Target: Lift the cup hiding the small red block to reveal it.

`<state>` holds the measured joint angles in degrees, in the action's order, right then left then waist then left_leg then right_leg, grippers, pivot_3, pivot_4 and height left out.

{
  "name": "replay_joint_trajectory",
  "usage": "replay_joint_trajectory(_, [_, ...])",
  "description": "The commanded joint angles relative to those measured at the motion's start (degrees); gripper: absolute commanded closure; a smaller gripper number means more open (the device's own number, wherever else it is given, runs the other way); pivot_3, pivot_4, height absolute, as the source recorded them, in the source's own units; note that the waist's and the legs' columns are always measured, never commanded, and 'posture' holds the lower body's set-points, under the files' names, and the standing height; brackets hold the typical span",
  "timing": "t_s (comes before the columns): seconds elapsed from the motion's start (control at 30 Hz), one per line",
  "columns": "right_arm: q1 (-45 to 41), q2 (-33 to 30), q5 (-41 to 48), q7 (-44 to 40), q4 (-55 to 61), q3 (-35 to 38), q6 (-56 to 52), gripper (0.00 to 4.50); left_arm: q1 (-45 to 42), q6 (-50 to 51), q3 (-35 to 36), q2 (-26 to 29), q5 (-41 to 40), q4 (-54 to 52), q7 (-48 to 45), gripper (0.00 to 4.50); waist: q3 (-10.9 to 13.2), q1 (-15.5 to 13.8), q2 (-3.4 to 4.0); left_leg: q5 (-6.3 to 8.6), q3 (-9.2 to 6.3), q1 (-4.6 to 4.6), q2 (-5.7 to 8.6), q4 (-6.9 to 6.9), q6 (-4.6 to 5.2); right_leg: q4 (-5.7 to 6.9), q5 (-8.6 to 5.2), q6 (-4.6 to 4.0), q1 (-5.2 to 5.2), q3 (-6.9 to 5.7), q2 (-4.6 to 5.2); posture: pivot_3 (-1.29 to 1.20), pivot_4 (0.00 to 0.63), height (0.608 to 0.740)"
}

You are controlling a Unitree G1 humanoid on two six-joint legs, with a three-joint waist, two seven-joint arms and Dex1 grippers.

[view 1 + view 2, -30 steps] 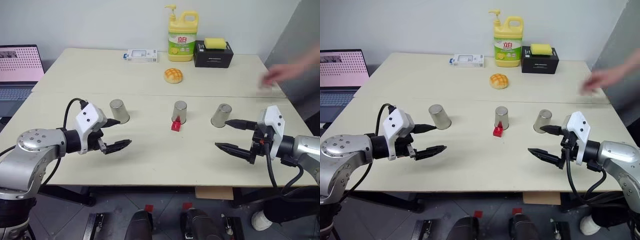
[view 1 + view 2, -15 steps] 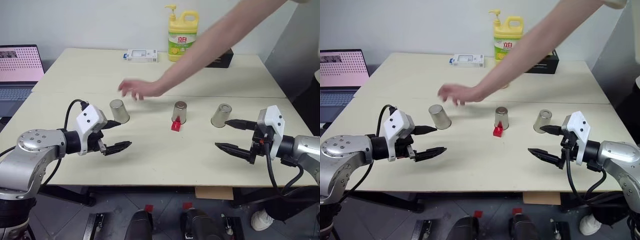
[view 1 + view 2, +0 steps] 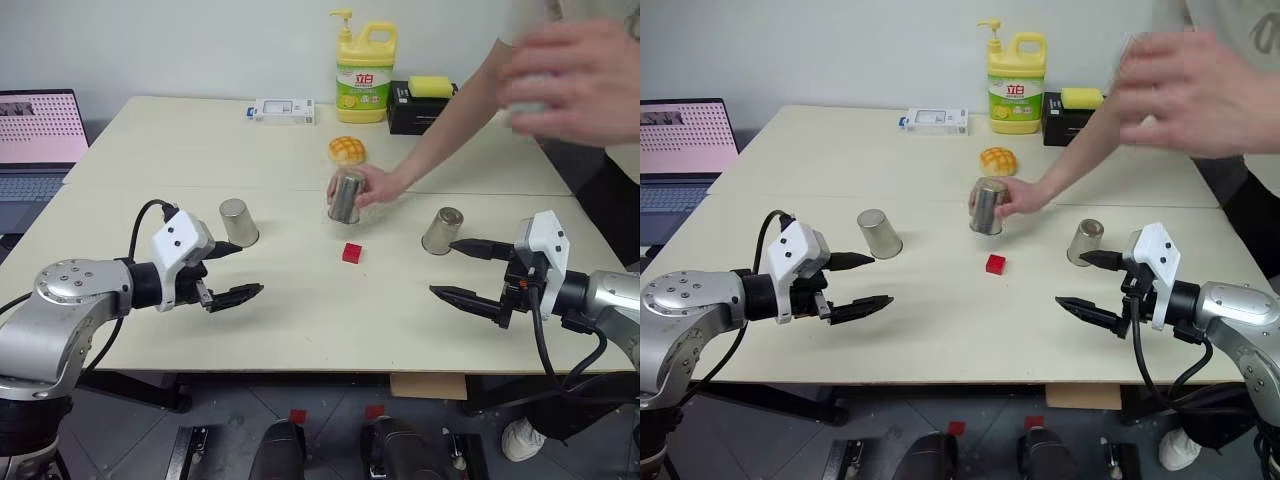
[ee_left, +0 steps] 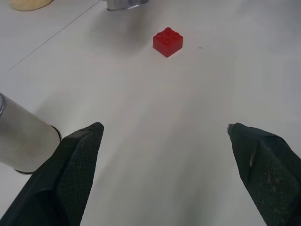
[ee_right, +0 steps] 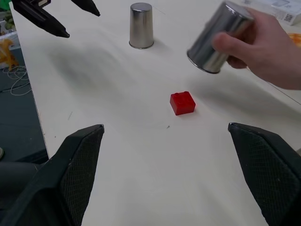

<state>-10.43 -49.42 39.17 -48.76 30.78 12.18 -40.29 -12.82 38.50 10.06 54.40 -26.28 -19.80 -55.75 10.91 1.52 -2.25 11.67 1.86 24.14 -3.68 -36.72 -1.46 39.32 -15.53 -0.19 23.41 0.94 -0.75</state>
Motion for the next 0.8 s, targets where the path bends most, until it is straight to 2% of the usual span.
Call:
replay_joint_trajectory(0.03, [-0.45,-0.57,0.22,-0.34,1.24,1.00,1.14,0.00,-0.63,-1.13,-0.19,0.73,0.39,-0.30,-0.20,0.03,0.00,0.00,0.00,0.00,0.00,0.00,0.00,0.00,0.00,0.00,0.00,0.00,0.00,0.00,0.00,0.00,0.150,0.740])
replay_joint_trajectory(0.8, [-0.95,-0.05,0.57,0.24,2.05,0.06,0.70,0.00,-2.19,-1.89,-0.22,-0.76,1.07,2.70,2.09,0.03,0.00,-0.01,0.00,0.00,0.00,0.00,0.00,0.00,0.00,0.01,0.00,0.00,0.00,-0.01,0.00,0.00,0.150,0.740])
